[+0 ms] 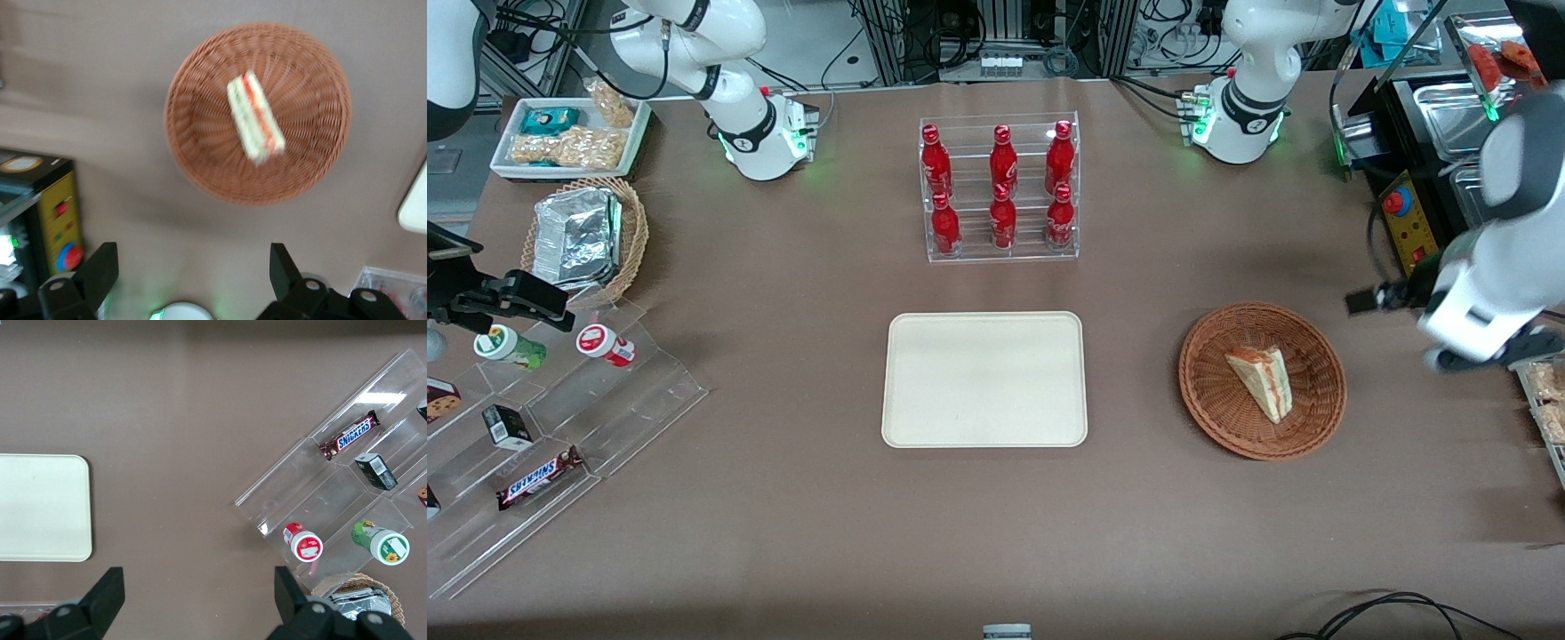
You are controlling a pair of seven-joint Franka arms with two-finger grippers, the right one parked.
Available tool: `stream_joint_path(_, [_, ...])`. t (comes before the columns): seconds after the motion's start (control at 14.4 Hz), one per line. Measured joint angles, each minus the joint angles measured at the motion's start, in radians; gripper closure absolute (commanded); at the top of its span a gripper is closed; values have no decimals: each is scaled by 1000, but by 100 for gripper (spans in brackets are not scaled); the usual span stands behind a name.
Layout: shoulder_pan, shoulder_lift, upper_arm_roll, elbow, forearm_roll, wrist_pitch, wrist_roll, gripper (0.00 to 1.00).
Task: Place sandwich from basket to tray
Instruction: 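Move the left gripper over the sandwich in the wicker basket, then lower the left gripper and close it on the sandwich wedge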
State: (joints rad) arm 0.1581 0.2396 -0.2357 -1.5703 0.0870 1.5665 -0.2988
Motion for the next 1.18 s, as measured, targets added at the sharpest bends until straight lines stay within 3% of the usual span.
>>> stream_joint_path(0.35, [5,67,0,-166,-14,325,-330,0])
stream_joint_path(0.83, [6,108,1,-409,-16,683,-371,0])
stream_joint_path(1.18, [5,110,0,-461,-19,751,-379,0])
